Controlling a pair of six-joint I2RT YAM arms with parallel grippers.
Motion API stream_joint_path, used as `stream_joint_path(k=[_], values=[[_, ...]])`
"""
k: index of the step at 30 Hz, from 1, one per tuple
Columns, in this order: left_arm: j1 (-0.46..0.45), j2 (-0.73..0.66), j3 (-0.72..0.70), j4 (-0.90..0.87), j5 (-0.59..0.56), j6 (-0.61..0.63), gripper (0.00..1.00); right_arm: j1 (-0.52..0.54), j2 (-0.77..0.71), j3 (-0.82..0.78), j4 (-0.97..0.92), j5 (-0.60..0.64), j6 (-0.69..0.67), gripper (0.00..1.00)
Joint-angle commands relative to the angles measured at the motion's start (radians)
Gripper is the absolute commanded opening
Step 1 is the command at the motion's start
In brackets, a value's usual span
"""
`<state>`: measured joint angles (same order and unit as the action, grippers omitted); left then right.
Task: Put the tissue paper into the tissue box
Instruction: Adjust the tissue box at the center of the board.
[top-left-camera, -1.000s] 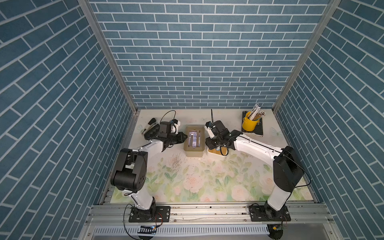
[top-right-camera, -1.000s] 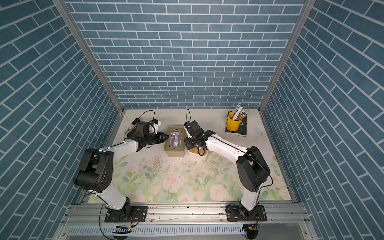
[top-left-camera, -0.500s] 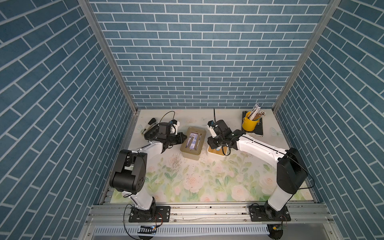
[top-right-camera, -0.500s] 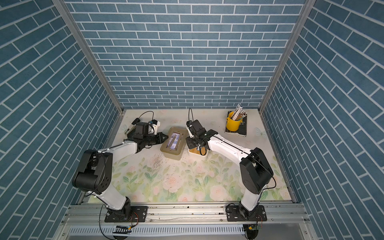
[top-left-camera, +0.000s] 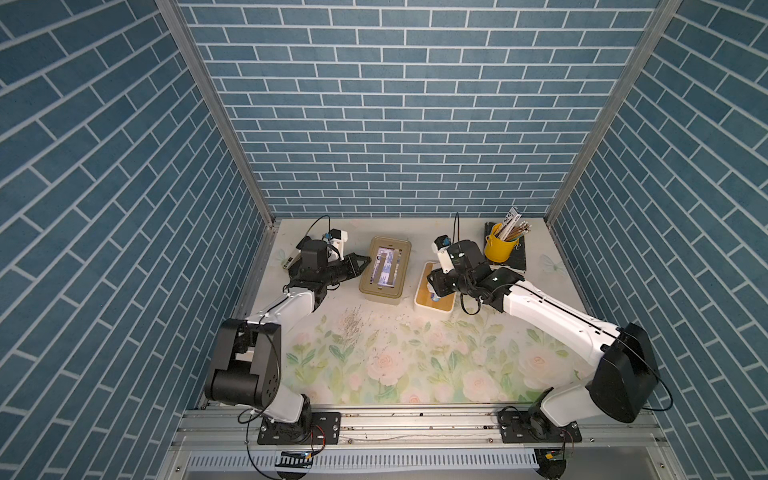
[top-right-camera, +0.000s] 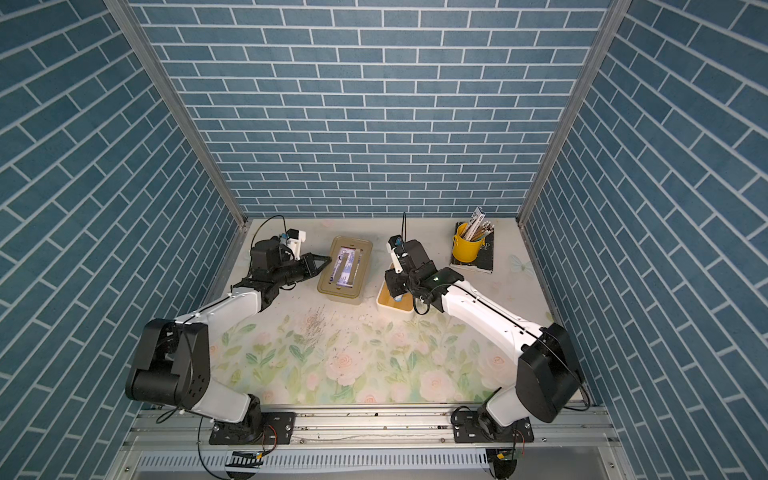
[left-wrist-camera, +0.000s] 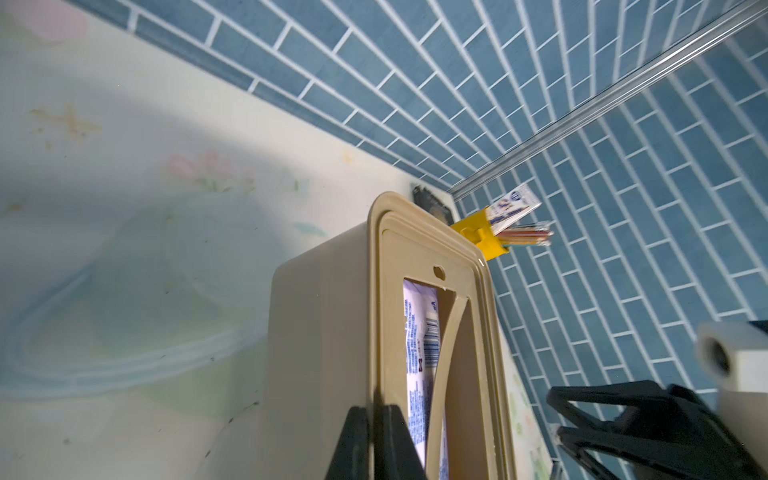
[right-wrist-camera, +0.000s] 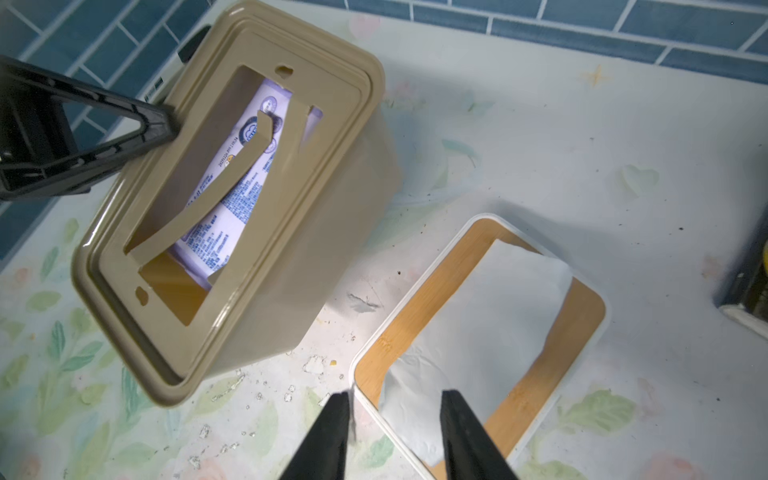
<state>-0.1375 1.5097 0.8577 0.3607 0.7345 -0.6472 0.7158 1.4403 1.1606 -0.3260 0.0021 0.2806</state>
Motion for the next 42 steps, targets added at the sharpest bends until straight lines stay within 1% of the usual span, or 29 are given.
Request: stream_joint_path(k=[1, 4, 5, 8, 11, 13, 15, 19, 20, 24, 28, 31, 35, 40, 42], values=[[0.019, -0.04, -0.013, 0.235, 0.102, -0.158, 0.0, -0.035, -0.089, -0.05, 0.114, -0.088, 0.003, 0.45], [0.03, -0.043, -0.03, 0.376, 0.145, -0.277, 0.0, -0.081, -0.143, -0.115, 0.215, -0.23, 0.028, 0.53], [0.032, -0.045, -0.035, 0.426, 0.161, -0.321, 0.0, -0.102, -0.156, -0.139, 0.255, -0.284, 0.038, 0.57], [0.036, -0.038, -0.043, 0.573, 0.21, -0.446, 0.0, -0.162, -0.178, -0.201, 0.394, -0.478, 0.085, 0.68], [0.038, -0.03, -0.052, 0.757, 0.254, -0.609, 0.0, -0.22, -0.176, -0.236, 0.545, -0.68, 0.155, 0.77], [0.038, -0.015, -0.055, 0.917, 0.279, -0.738, 0.0, -0.249, -0.168, -0.256, 0.662, -0.794, 0.214, 0.8], [0.038, 0.01, -0.054, 1.109, 0.295, -0.897, 0.0, -0.274, -0.156, -0.271, 0.803, -0.897, 0.299, 0.83], [0.038, 0.093, -0.026, 1.464, 0.285, -1.198, 0.0, -0.295, -0.121, -0.274, 1.074, -1.024, 0.473, 0.87], [0.037, 0.115, -0.014, 1.511, 0.28, -1.257, 0.0, -0.296, -0.107, -0.267, 1.147, -1.047, 0.525, 0.88], [0.036, 0.102, 0.001, 1.51, 0.281, -1.262, 0.0, -0.296, -0.034, -0.22, 1.421, -1.108, 0.738, 0.9], [0.03, 0.084, 0.02, 1.51, 0.272, -1.277, 0.0, -0.291, 0.034, -0.178, 1.579, -1.151, 0.875, 0.91], [0.023, 0.076, 0.045, 1.51, 0.267, -1.298, 0.0, -0.277, 0.063, -0.168, 1.635, -1.155, 0.915, 0.93], [0.022, 0.063, 0.077, 1.51, 0.267, -1.325, 0.0, -0.231, 0.091, -0.152, 1.695, -1.146, 0.942, 0.95], [0.021, 0.052, 0.086, 1.51, 0.269, -1.336, 0.0, -0.168, 0.151, -0.081, 1.719, -1.137, 0.967, 0.96], [0.021, 0.045, 0.083, 1.51, 0.269, -1.336, 0.0, -0.155, 0.179, -0.055, 1.756, -1.131, 1.0, 0.96]])
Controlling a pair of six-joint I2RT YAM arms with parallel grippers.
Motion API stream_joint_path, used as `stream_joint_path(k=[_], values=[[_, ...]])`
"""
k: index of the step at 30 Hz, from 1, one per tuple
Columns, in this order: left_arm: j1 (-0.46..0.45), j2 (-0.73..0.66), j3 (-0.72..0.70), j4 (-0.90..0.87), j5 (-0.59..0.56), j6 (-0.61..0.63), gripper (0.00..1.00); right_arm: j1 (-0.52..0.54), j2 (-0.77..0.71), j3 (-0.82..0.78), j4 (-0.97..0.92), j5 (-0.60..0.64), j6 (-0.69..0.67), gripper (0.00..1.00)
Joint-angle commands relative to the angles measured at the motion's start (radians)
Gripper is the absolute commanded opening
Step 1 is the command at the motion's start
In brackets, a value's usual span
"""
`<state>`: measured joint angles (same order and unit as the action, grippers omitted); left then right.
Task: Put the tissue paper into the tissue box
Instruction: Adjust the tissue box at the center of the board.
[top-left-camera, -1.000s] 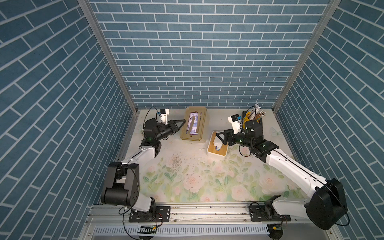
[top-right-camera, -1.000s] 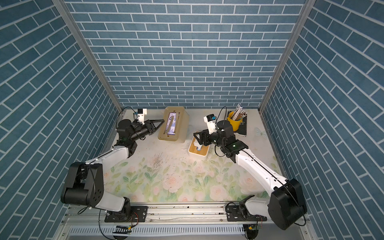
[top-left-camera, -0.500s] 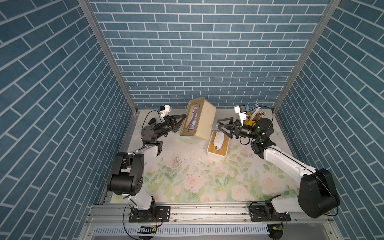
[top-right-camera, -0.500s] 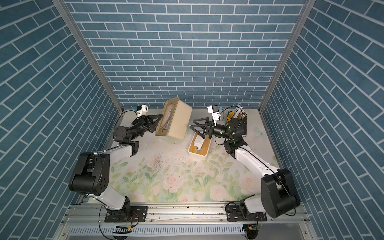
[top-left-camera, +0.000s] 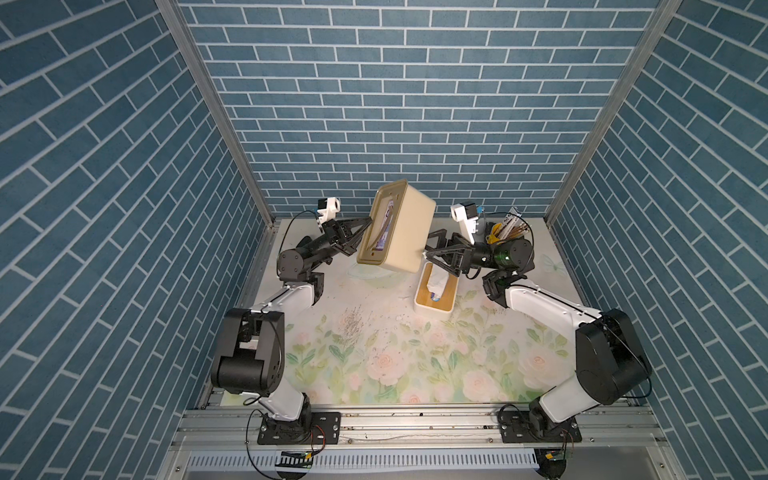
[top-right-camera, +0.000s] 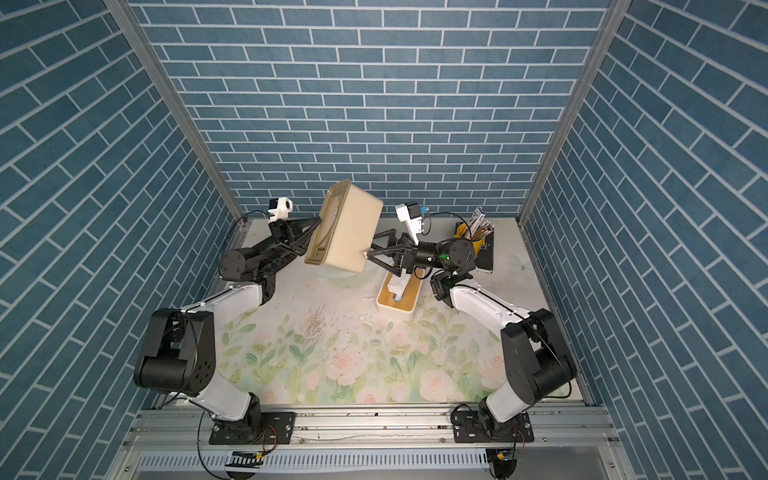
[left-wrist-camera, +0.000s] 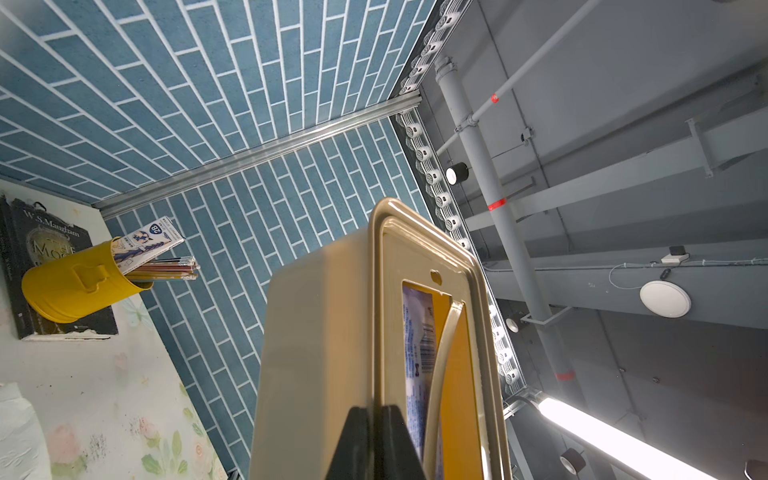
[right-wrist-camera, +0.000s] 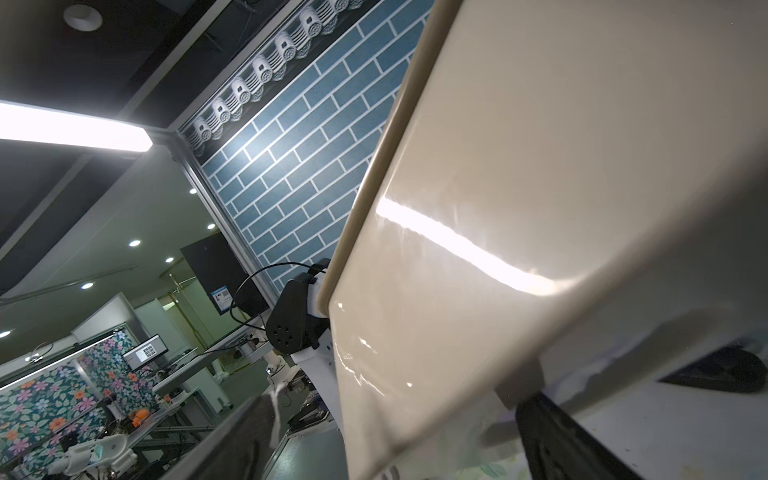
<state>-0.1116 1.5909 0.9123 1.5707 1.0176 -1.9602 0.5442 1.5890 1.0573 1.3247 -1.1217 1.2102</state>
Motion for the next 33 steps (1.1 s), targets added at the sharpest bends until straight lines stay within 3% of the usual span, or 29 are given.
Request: stream_joint_path(k=[1, 7, 15, 22, 31, 33], values=[[-0.005, -0.038, 0.027, 0.3, -0.013, -0.023, 0.0, 0.019, 0.043, 0.057, 0.127, -0.004, 0.089, 0.95], [-0.011, -0.051, 0.016, 0.3, -0.008, -0.02, 0.0, 0.027, 0.107, 0.109, 0.221, 0.03, 0.169, 0.88], [-0.017, -0.064, 0.024, 0.3, -0.002, -0.022, 0.0, 0.045, 0.176, 0.186, 0.243, 0.045, 0.199, 0.87], [-0.017, -0.074, 0.005, 0.3, 0.004, -0.016, 0.0, 0.044, 0.18, 0.217, 0.239, 0.049, 0.204, 0.8], [-0.017, -0.082, -0.003, 0.299, 0.008, -0.012, 0.0, 0.042, 0.19, 0.262, 0.205, 0.036, 0.195, 0.78], [-0.017, -0.083, -0.004, 0.3, 0.009, -0.012, 0.0, 0.041, 0.193, 0.267, 0.202, 0.039, 0.195, 0.73]])
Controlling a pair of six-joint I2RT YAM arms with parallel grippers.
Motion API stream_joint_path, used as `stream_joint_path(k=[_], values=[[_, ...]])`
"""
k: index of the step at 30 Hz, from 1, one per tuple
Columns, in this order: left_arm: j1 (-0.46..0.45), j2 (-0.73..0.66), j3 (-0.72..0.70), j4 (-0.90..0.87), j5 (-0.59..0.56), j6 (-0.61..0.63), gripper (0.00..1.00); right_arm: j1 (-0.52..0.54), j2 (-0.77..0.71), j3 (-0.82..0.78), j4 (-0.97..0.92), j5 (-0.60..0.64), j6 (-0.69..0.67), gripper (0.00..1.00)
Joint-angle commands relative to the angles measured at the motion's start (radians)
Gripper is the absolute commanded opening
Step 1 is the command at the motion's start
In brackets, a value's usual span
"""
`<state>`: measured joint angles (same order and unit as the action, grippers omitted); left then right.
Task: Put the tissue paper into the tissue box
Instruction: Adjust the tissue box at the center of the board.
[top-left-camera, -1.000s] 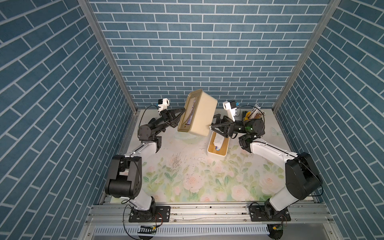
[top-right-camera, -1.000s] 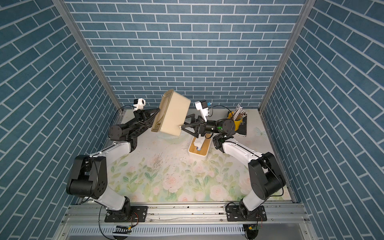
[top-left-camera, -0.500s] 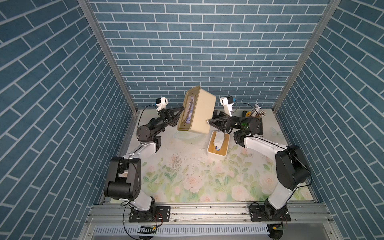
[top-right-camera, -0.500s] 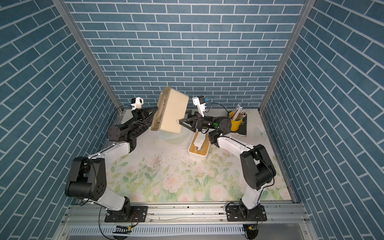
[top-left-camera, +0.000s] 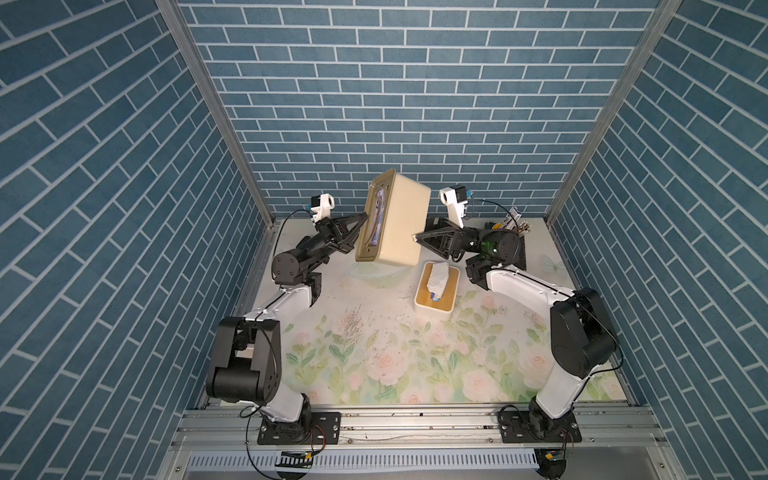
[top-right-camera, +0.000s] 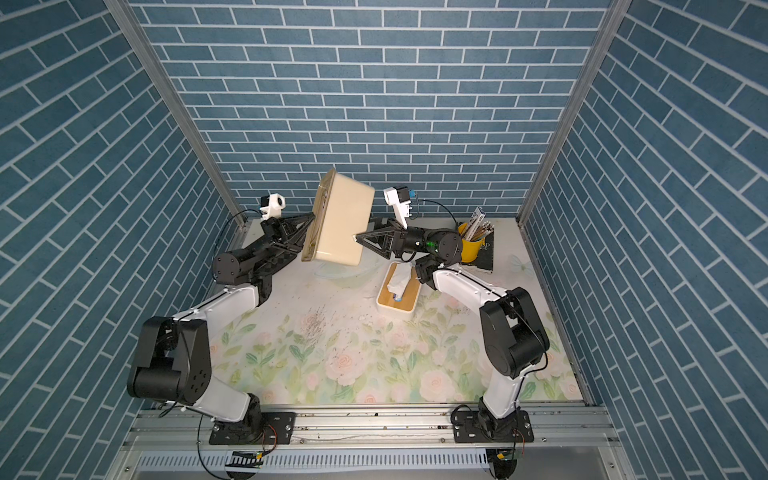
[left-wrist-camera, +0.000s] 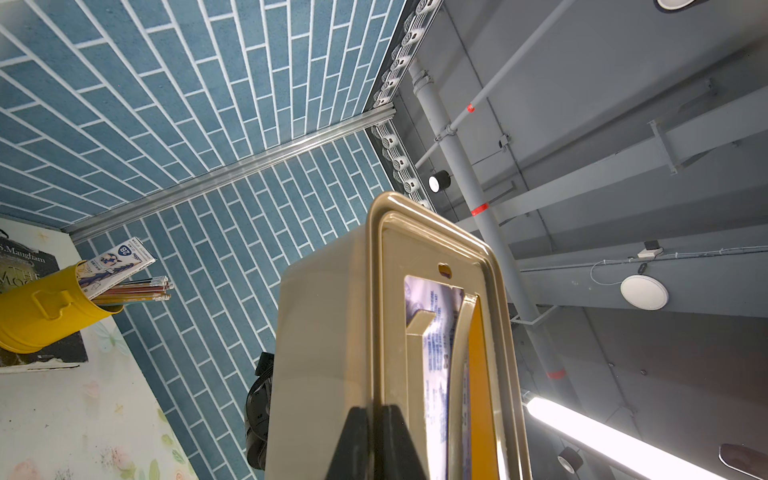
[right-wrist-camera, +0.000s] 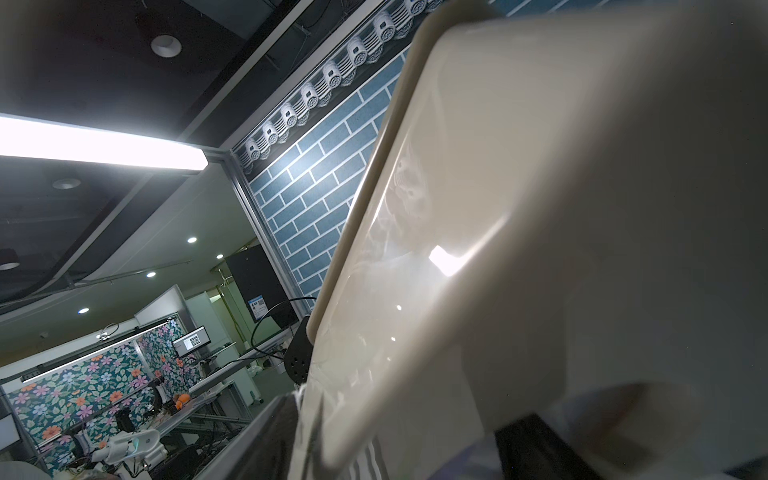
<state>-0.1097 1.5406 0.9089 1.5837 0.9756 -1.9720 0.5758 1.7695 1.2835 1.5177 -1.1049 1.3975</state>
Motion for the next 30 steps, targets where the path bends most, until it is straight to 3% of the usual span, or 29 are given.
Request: stream_joint_path(k=[1, 6, 8, 12, 16, 21, 23, 26, 28, 30], values=[[-0.019, -0.031, -0.003, 0.287, 0.052, 0.0, 0.0, 0.01, 0.016, 0.045, 0.006, 0.023, 0.008, 0.69], [-0.019, -0.023, -0.019, 0.286, 0.048, 0.006, 0.0, 0.009, 0.019, 0.047, -0.013, 0.02, 0.0, 0.47], [-0.019, -0.019, -0.027, 0.287, 0.045, 0.008, 0.05, 0.01, 0.013, 0.038, -0.039, 0.017, -0.017, 0.41], [-0.019, -0.011, -0.041, 0.286, 0.041, 0.019, 0.27, 0.015, -0.014, 0.01, -0.108, 0.016, -0.074, 0.36], [-0.018, -0.007, -0.057, 0.287, 0.035, 0.031, 0.64, 0.016, -0.042, -0.014, -0.195, 0.013, -0.14, 0.33], [0.011, -0.008, -0.084, 0.267, 0.032, 0.057, 0.99, 0.018, -0.083, -0.048, -0.373, 0.017, -0.269, 0.32], [0.033, -0.021, -0.095, 0.235, 0.034, 0.087, 1.0, 0.019, -0.102, -0.054, -0.494, 0.025, -0.349, 0.32], [0.067, -0.057, -0.11, 0.092, 0.061, 0.208, 1.0, 0.023, -0.133, -0.044, -0.733, 0.058, -0.508, 0.31], [0.094, -0.107, -0.127, -0.13, 0.069, 0.389, 1.0, 0.032, -0.147, -0.016, -0.916, 0.098, -0.61, 0.31], [0.119, -0.19, -0.122, -0.538, 0.047, 0.691, 1.0, 0.044, -0.153, 0.034, -1.129, 0.157, -0.733, 0.3]])
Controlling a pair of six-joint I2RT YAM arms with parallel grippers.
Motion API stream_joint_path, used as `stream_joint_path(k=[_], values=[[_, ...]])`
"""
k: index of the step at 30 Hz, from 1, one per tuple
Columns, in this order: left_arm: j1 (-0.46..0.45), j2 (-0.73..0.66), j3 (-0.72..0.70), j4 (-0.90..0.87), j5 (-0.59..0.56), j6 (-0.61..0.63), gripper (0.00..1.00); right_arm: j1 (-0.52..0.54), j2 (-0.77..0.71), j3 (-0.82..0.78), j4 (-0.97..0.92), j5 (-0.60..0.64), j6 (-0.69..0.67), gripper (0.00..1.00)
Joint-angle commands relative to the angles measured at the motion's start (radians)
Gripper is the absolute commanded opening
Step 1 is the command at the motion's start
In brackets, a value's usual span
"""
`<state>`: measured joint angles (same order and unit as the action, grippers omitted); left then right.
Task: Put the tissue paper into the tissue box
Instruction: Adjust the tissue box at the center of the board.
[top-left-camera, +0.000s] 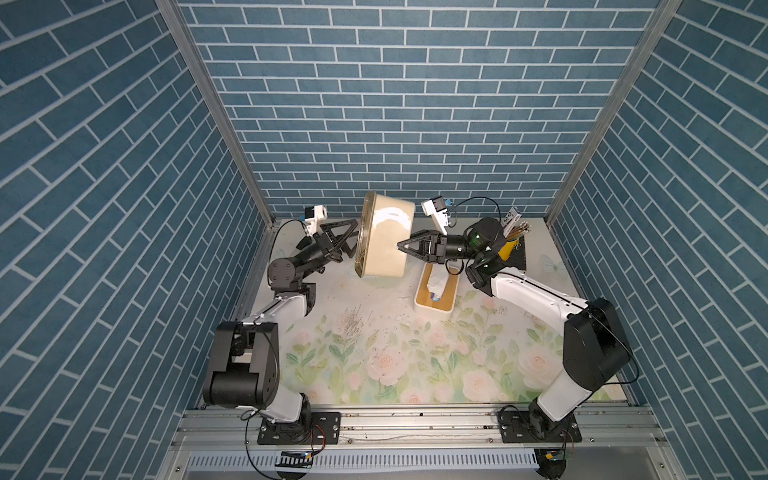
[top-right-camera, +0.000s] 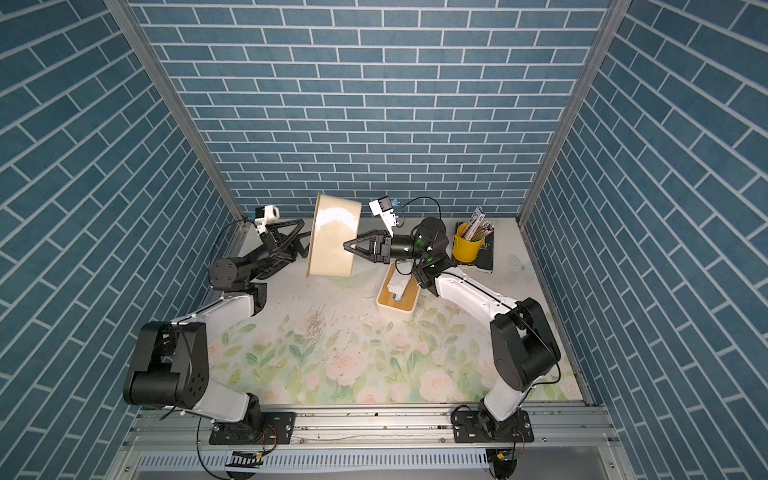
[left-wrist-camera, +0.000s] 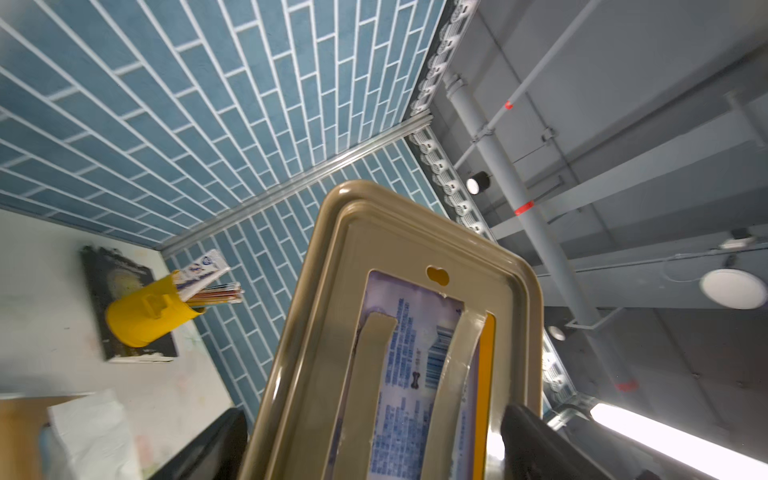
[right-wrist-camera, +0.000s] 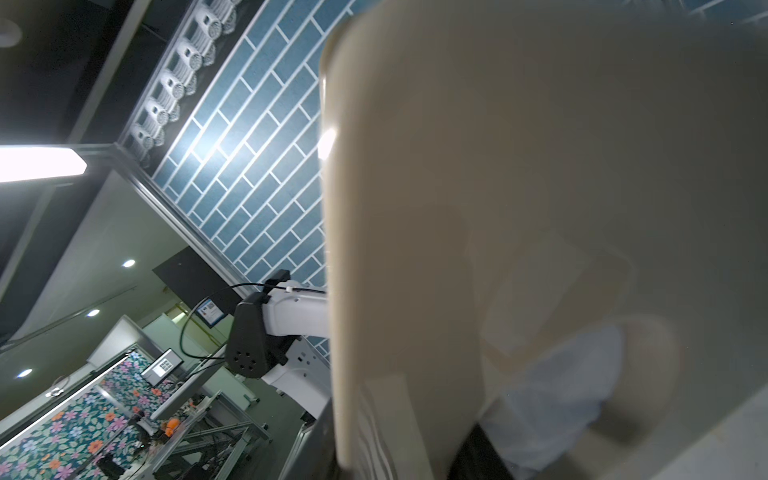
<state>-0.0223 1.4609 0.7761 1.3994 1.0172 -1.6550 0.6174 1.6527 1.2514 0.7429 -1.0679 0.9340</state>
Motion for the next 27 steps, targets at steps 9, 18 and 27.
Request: stream_joint_path(k=[9, 18, 27], values=[[0.036, -0.27, 0.115, -1.385, -0.552, 1.215, 1.0, 0.051, -0.025, 0.17, -0.785, 0.386, -0.482, 0.3], [0.035, -0.306, -0.048, -1.253, -0.636, 1.176, 1.0, 0.206, 0.118, 0.413, -1.171, 0.777, -0.546, 0.29], [0.034, -0.356, -0.119, -1.234, -0.638, 1.185, 1.0, 0.361, 0.305, 0.658, -1.481, 1.039, -0.473, 0.28]])
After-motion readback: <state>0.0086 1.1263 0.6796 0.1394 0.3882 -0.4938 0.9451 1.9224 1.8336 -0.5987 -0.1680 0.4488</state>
